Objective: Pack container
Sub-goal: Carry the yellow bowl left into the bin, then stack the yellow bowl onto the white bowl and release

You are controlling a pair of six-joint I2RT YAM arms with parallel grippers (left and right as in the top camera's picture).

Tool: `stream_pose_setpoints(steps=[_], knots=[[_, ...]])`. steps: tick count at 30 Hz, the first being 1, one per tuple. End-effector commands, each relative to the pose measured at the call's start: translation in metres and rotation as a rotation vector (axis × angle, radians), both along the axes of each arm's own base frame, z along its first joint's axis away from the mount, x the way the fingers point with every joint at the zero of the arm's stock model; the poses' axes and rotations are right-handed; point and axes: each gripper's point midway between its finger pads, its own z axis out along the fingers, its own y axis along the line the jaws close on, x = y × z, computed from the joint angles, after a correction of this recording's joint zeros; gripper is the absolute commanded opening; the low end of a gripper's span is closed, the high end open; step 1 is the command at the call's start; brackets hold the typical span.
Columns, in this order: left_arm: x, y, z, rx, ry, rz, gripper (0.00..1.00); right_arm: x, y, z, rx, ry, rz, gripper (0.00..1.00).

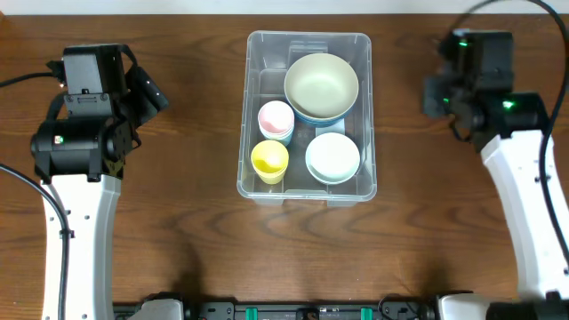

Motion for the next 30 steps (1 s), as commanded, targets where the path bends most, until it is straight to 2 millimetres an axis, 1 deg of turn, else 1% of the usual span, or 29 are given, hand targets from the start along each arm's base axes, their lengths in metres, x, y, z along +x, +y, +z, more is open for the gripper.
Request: stream_pose_setpoints(steps=[1,3,5,6,9,11,13,15,18,20,25,28,30], knots=[[0.001,0.004,0.003,0.011,-0.005,0.015,0.98,-0.01,0.049,0.029,-0.015,-0.058,0.158,0.01],[0.001,0.004,0.003,0.011,-0.006,0.015,0.98,-0.018,0.081,0.032,-0.016,-0.064,0.243,0.01],[0.001,0.004,0.003,0.011,-0.005,0.015,0.98,-0.03,0.113,0.029,-0.019,-0.059,0.329,0.01],[0.001,0.004,0.003,0.011,-0.006,0.015,0.98,-0.035,0.125,0.027,-0.021,-0.052,0.36,0.01],[0.001,0.004,0.003,0.011,-0.006,0.015,0.98,-0.055,0.158,0.018,-0.035,-0.017,0.456,0.01],[0.001,0.004,0.003,0.011,-0.005,0.015,0.98,-0.067,0.176,0.009,-0.046,0.015,0.509,0.01],[0.001,0.004,0.003,0.011,-0.005,0.015,0.98,-0.077,0.188,-0.002,-0.07,0.051,0.545,0.01],[0.001,0.004,0.003,0.011,-0.006,0.015,0.98,-0.084,0.195,-0.015,-0.105,0.09,0.568,0.01],[0.001,0.004,0.003,0.011,-0.005,0.015,0.98,-0.094,0.198,-0.038,-0.16,0.169,0.588,0.01],[0.001,0.004,0.003,0.011,-0.005,0.015,0.98,-0.097,0.2,-0.051,-0.181,0.216,0.597,0.01],[0.001,0.004,0.003,0.011,-0.006,0.015,0.98,-0.098,0.199,-0.084,-0.226,0.319,0.598,0.01],[0.001,0.004,0.003,0.011,-0.005,0.015,0.98,-0.098,0.199,-0.097,-0.237,0.357,0.593,0.01],[0.001,0.004,0.003,0.011,-0.005,0.015,0.98,-0.098,0.2,-0.101,-0.239,0.369,0.591,0.01]])
